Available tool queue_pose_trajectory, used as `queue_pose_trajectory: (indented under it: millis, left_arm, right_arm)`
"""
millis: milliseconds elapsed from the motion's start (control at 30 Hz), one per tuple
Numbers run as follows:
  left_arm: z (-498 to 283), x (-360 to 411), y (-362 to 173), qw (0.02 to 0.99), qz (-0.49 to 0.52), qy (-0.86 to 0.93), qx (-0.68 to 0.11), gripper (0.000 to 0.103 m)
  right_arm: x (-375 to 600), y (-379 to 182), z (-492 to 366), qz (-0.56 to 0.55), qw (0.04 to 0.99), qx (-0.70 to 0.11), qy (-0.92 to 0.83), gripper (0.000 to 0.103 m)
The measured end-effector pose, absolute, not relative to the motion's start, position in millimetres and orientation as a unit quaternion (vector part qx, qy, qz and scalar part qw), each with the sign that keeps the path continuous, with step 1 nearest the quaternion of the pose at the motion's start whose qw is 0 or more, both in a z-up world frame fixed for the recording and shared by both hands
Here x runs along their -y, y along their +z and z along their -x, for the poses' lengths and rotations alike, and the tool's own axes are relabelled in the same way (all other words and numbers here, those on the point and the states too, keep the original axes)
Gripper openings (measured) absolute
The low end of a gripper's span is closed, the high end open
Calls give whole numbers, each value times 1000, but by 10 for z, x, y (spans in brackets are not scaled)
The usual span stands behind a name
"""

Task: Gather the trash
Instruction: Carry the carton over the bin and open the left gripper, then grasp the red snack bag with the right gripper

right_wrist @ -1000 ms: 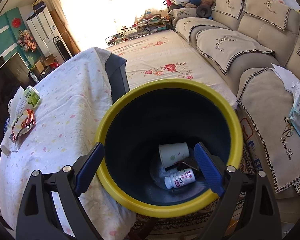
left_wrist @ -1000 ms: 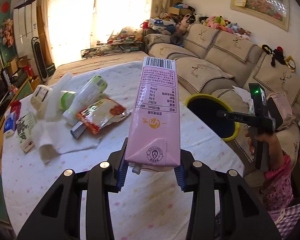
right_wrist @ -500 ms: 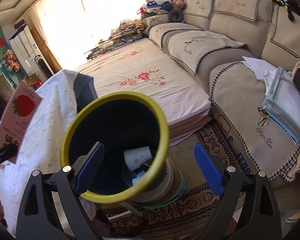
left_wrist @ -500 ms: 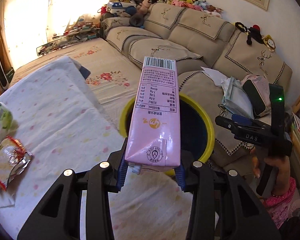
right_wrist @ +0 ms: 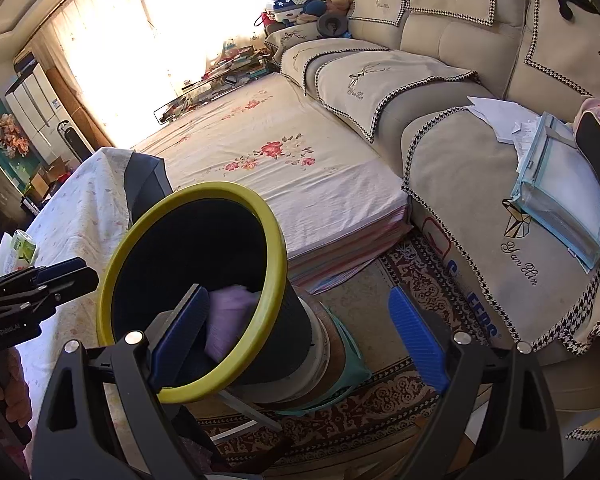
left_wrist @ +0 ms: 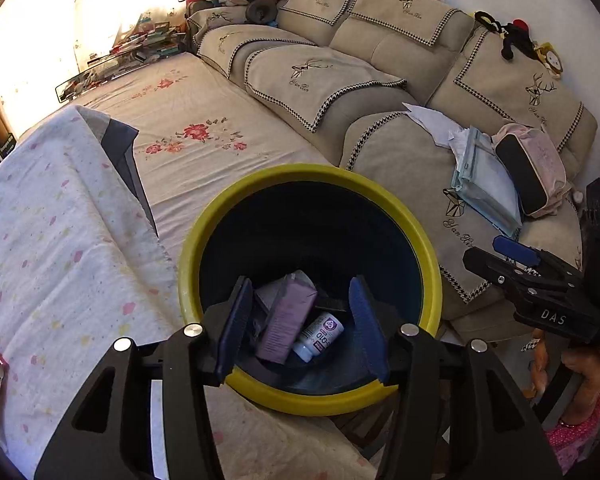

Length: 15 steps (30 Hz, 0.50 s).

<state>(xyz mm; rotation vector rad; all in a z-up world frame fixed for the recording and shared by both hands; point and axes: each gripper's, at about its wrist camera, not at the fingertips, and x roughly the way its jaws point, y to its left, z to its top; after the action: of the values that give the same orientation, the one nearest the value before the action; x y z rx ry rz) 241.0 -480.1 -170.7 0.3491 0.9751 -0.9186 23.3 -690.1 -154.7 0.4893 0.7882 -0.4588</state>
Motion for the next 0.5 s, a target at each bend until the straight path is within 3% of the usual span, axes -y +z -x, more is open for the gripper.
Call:
queue_pose_trajectory:
  millis: [100, 233, 367, 500]
  left_arm:
    - [-2382, 4560, -1601, 778, -146, -422, -443, 64]
    - [-2267, 4091, -1392, 797, -112, -412, -427, 86]
    - [-2089, 3461, -1199, 827, -87, -384, -402, 96]
    - [-1939, 2735, -1053, 862, -59, -331, -379, 98]
  right_arm:
    - [6856, -1543, -254, -232, 871, -377, -214, 87]
    - [6726, -1519, -330, -225, 875, -379, -201, 87]
    - [6507, -1497, -488, -209, 880, -387, -177, 87]
    - [6160, -1443, -718, -185, 889, -395, -141, 87]
